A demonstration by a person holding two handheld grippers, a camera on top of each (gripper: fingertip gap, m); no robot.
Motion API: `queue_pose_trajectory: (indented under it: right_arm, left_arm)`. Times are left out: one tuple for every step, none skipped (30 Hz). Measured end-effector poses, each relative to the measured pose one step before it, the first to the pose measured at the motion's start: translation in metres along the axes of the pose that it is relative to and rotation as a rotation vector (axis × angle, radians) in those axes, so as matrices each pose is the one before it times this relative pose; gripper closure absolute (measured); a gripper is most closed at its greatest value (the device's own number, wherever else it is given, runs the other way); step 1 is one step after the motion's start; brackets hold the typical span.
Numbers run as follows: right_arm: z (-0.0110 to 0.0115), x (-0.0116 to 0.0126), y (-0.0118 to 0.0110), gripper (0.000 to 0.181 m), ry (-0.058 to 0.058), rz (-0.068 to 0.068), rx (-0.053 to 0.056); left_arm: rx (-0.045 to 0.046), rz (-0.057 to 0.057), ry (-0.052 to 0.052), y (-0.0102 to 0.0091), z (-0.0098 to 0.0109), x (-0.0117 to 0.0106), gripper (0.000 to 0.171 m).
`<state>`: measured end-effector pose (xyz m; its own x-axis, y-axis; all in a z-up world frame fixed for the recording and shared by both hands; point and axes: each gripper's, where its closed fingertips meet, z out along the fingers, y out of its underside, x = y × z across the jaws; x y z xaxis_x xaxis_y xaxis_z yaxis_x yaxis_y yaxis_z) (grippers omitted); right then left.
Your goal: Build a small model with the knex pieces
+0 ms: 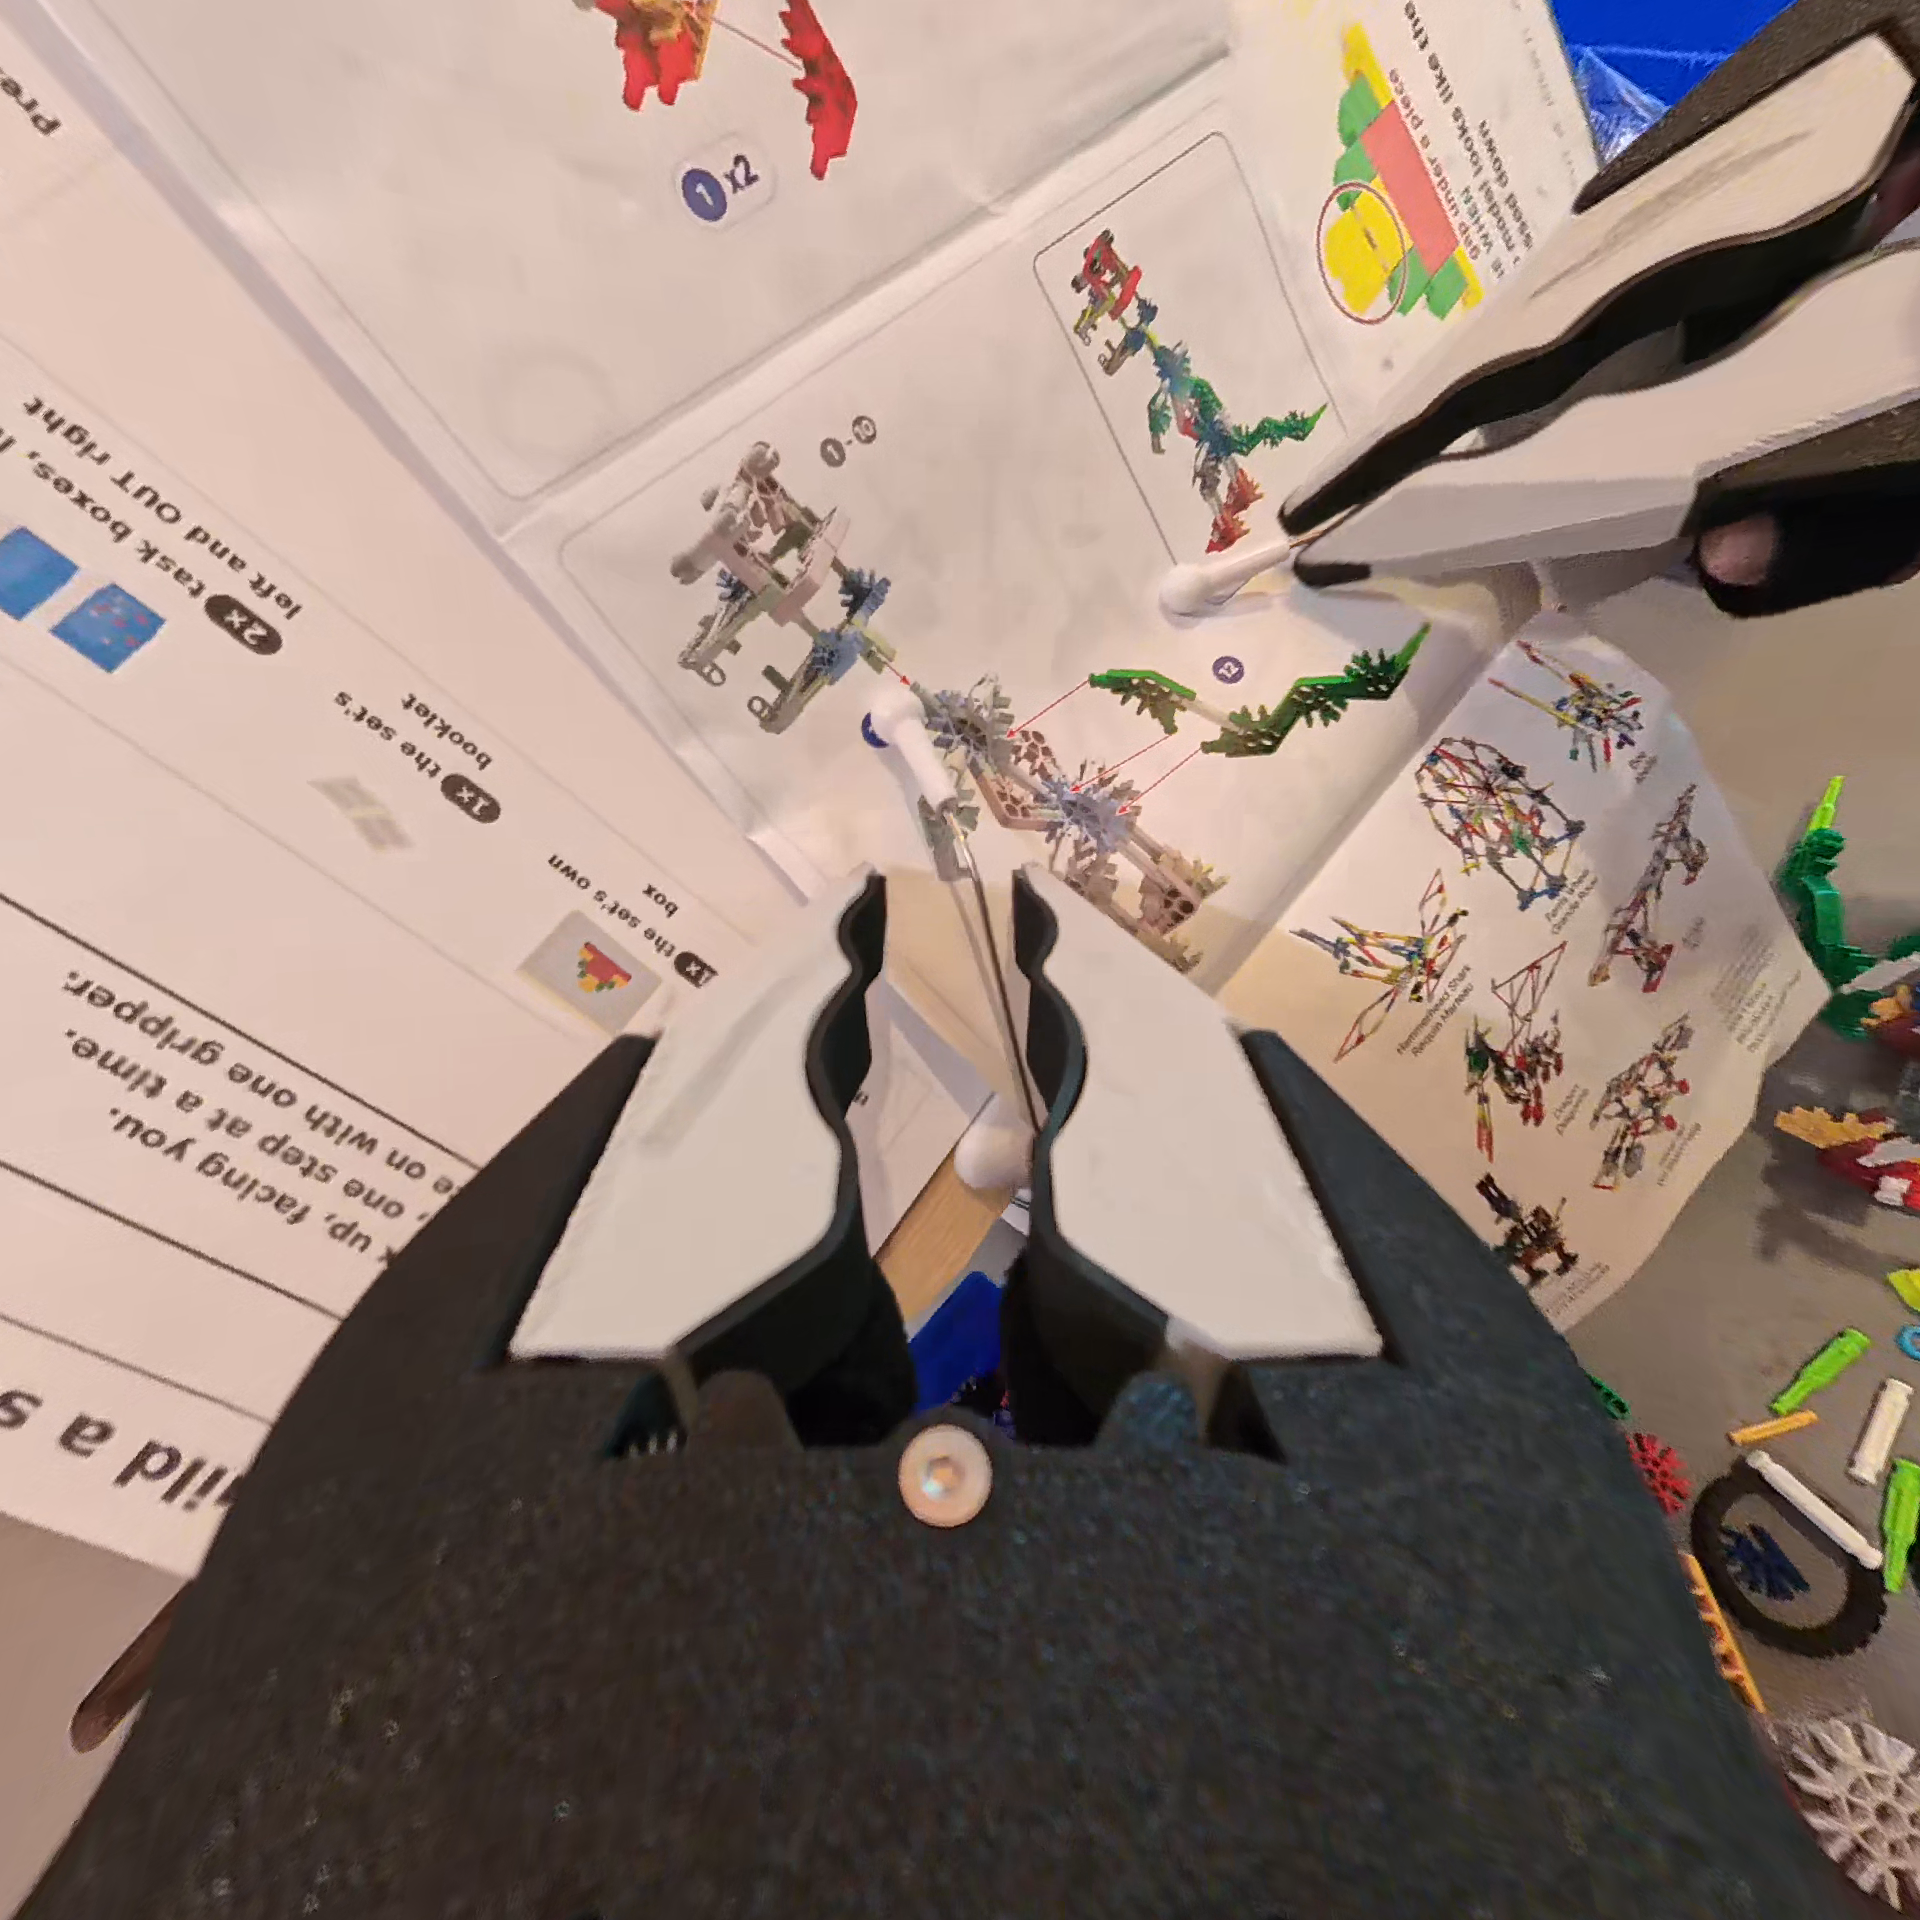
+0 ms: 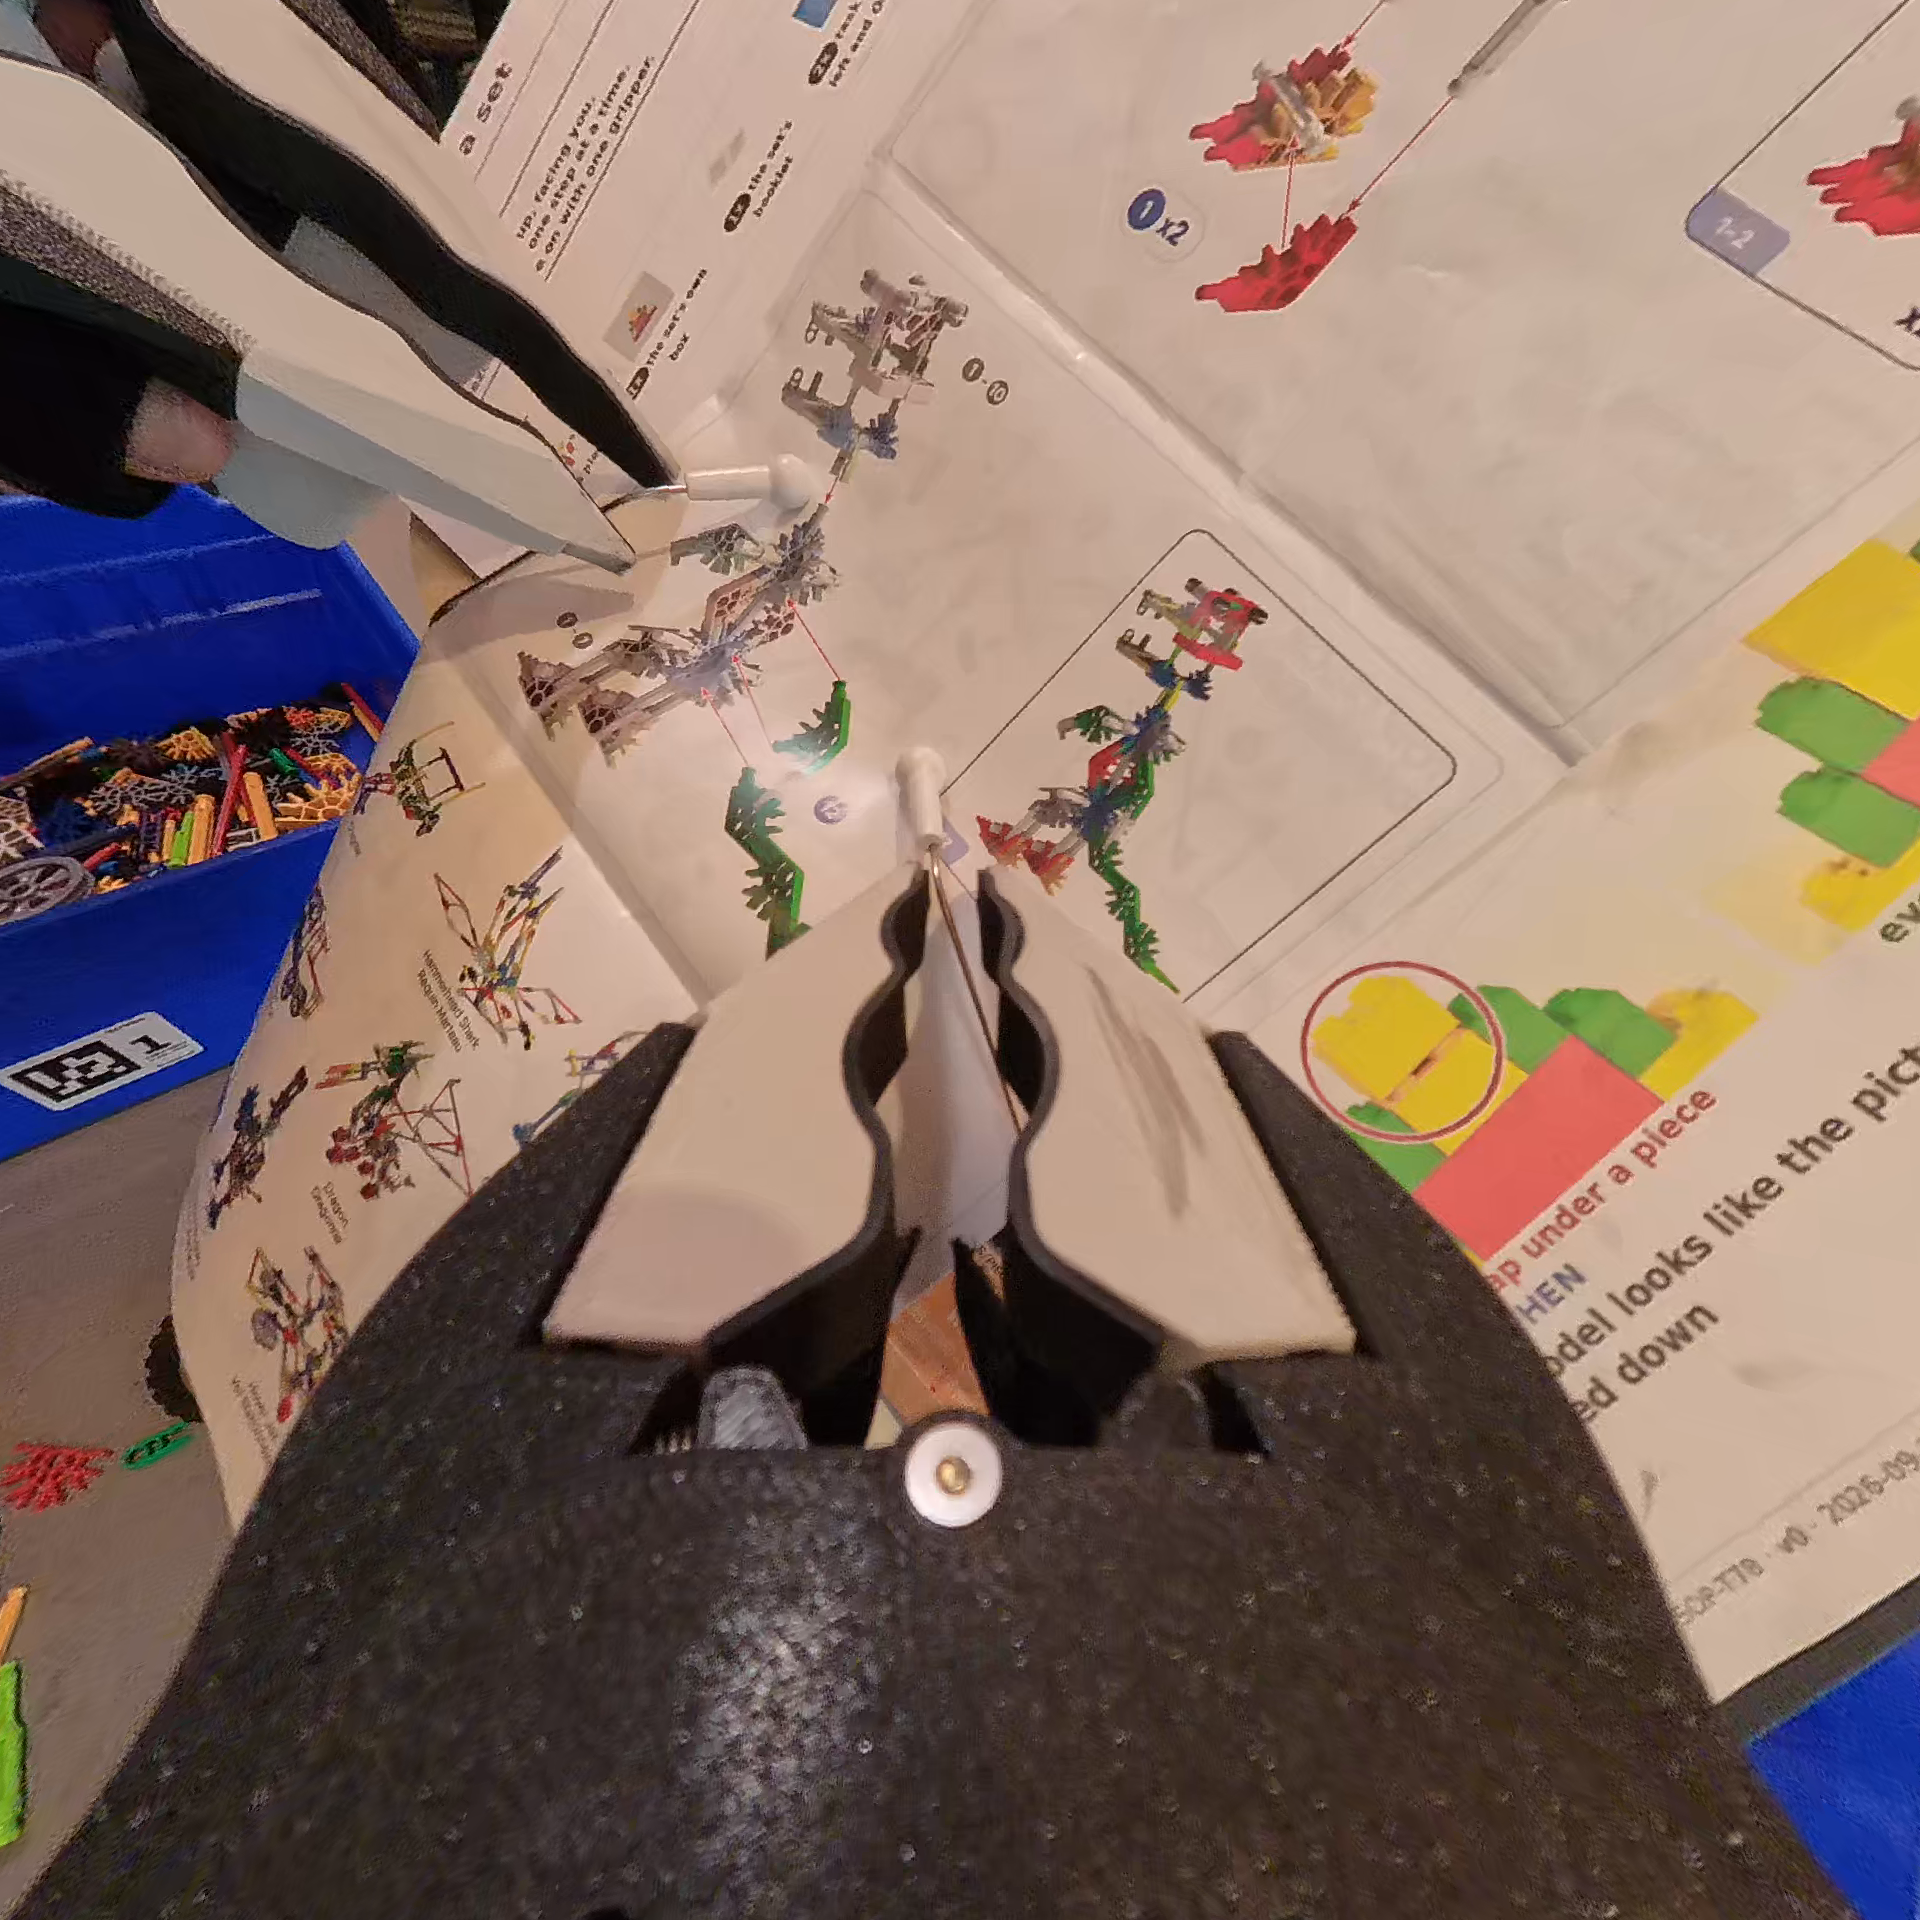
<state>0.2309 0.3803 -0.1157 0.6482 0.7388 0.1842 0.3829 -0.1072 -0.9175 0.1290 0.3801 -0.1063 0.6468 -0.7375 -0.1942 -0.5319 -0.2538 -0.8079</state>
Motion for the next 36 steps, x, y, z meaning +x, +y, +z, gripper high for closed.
queue_pose_trajectory:
  right_arm:
    - [0.00008,-0.00017,-0.00087,0.175,-0.0102,-0.0052,0.0051]
    - [0.00008,-0.00005,-0.00026,0.176,-0.0082,-0.0010,0.0009]
    - [0.00004,0.00005,-0.00007,0.177,-0.0078,0.0046,-0.0027]
    - [0.00001,0.00000,-0.00015,0.178,-0.0063,0.0040,-0.0016]
    - [-0.00006,0.00006,-0.00015,0.179,-0.0046,0.0018,0.0019]
    - [-0.00016,0.00019,-0.00025,0.179,-0.0034,0.0051,0.0034]
    - [-0.00021,0.00031,-0.00032,0.180,-0.0027,0.0069,0.0034]
    - [-0.00012,0.00006,-0.00023,0.180,-0.0031,0.0035,0.0035]
    - [-0.00032,0.00029,-0.00031,0.180,-0.0019,0.0034,0.0040]
    - [-0.00035,0.00148,-0.00067,0.180,0.0020,0.0106,0.0059]
    - [-0.00072,0.00230,-0.00089,0.181,0.0017,0.0179,0.0095]
    - [-0.00074,0.00219,-0.00095,0.181,-0.0055,0.0230,0.0116]
    - [-0.00098,0.00239,-0.00104,0.181,-0.0036,0.0198,0.0108]
    - [-0.00115,0.00302,-0.00094,0.181,0.0044,0.0089,0.0079]
    - [-0.00122,0.00304,-0.00101,0.181,0.0089,0.0048,0.0061]
    - [-0.00119,0.00260,-0.00076,0.181,0.0065,0.0056,0.0046]
    - [-0.00121,0.00241,-0.00065,0.180,0.0047,0.0065,0.0054]
    - [-0.00139,0.00285,-0.00049,0.181,0.0058,0.0089,0.0081]
    - [-0.00134,0.00279,-0.00046,0.181,0.0026,0.0155,0.0086]
    - [-0.00126,0.00263,-0.00042,0.181,-0.0004,0.0171,0.0085]
    - [-0.00150,0.00299,-0.00037,0.180,0.0036,0.0108,0.0078]
    - [-0.00166,0.00290,-0.00036,0.180,0.0067,0.0045,0.0059]
    - [-0.00175,0.00252,-0.00015,0.179,0.0076,0.0039,0.0042]
    - [-0.00177,0.00270,-0.00008,0.179,0.0082,0.0057,0.0044]
    - [-0.00188,0.00256,0.00010,0.179,0.0057,0.0092,0.0055]
    - [-0.00173,0.00226,0.00021,0.179,0.0017,0.0139,0.0065]
    - [-0.00174,0.00226,0.00019,0.179,0.0017,0.0152,0.0071]
    - [-0.00178,0.00239,0.00021,0.178,0.0042,0.0104,0.0067]
    - [-0.00151,0.00187,0.00026,0.178,0.0038,0.0051,0.0049]
    - [-0.00098,0.00093,0.00030,0.178,0.0008,0.0074,0.0037]
    - [-0.00074,0.00070,0.00026,0.178,-0.0005,0.0098,0.0018]
    - [-0.00105,0.00118,0.00018,0.178,0.0020,0.0055,-0.0011]
    - [-0.00119,0.00148,0.00021,0.178,0.0040,0.0023,-0.0019]
    - [-0.00122,0.00141,0.00033,0.178,0.0038,0.0034,0.0005]
    - [-0.00100,0.00095,0.00046,0.177,0.0028,0.0077,0.0031]
    - [-0.00104,0.00109,0.00055,0.177,0.0021,0.0109,0.0037]
  left_arm:
    - [0.00142,-0.0036,0.0041,-0.00005,0.00100,0.00018,0.151]
    - [-0.00096,-0.0022,0.0003,0.00053,0.00100,-0.00039,0.152]
    - [0.00044,-0.0015,-0.0022,0.00043,0.00085,-0.00049,0.153]
    - [0.00181,-0.0015,0.0001,0.00047,0.00059,-0.00014,0.155]
    - [0.00388,-0.0022,0.0022,-0.00006,0.00022,0.00013,0.157]
    - [0.00402,-0.0060,0.0070,-0.00023,0.00009,0.00044,0.159]
    - [0.00573,-0.0075,0.0099,-0.00021,0.00002,0.00086,0.161]
    - [0.00515,-0.0047,0.0074,0.00000,0.00001,0.00069,0.163]
    - [0.00540,0.0008,0.0010,-0.00020,-0.00062,0.00002,0.165]
    - [0.00424,0.0009,-0.0028,-0.00017,-0.00105,-0.00062,0.170]
    - [0.00304,-0.0048,-0.0026,0.00016,-0.00117,-0.00096,0.170]
    - [0.00581,-0.0106,0.0030,0.00014,-0.00063,-0.00043,0.171]
    - [0.00649,-0.0139,0.0062,0.00014,-0.00047,-0.00024,0.171]
    - [0.00640,-0.0128,0.0018,0.00002,-0.00072,-0.00096,0.171]
    - [0.00472,-0.0079,-0.0025,0.00023,-0.00097,-0.00134,0.170]
    - [0.00427,-0.0080,-0.0023,0.00029,-0.00124,-0.00124,0.170]
    - [0.00450,-0.0105,-0.0019,0.00027,-0.00122,-0.00131,0.170]
    - [0.00675,-0.0084,-0.0047,0.00025,-0.00161,-0.00176,0.170]
    - [0.00682,-0.0081,-0.0034,0.00049,-0.00152,-0.00152,0.170]
    - [0.00752,-0.0143,0.0023,0.00041,-0.00146,-0.00088,0.170]
    - [0.00960,-0.0244,0.0066,0.00004,-0.00137,-0.00073,0.170]
    - [0.00545,-0.0221,0.0040,0.00073,-0.00118,-0.00159,0.169]
    - [0.00142,-0.0150,0.0000,0.00134,-0.00109,-0.00223,0.169]
    - [0.00650,-0.0138,0.0049,0.00026,-0.00123,-0.00110,0.169]
    - [0.00439,-0.0089,0.0025,0.00044,-0.00104,-0.00087,0.169]
    - [0.00266,-0.0042,0.0006,0.00047,-0.00080,-0.00048,0.169]
    - [0.00217,-0.0024,-0.0014,0.00029,-0.00057,-0.00039,0.169]
    - [0.00090,-0.0013,-0.0025,0.00013,-0.00021,-0.00019,0.169]
    - [-0.00059,0.0002,-0.0007,0.00021,-0.00006,0.00010,0.168]
    - [-0.00051,0.0009,-0.0011,-0.00008,0.00004,0.00007,0.168]
    - [-0.00033,0.0008,-0.0012,-0.00002,0.00010,-0.00007,0.168]
    - [-0.00016,-0.0010,-0.0002,-0.00004,0.00011,0.00003,0.168]
    - [0.00051,-0.0009,-0.0004,0.00002,0.00008,0.00001,0.168]
    - [0.00099,-0.0017,0.0000,0.00004,-0.00007,-0.00009,0.168]
    - [0.00177,-0.0022,0.0006,0.00002,0.00003,0.00002,0.168]
    - [0.00164,-0.0025,0.0006,0.00004,0.00002,0.00004,0.168]
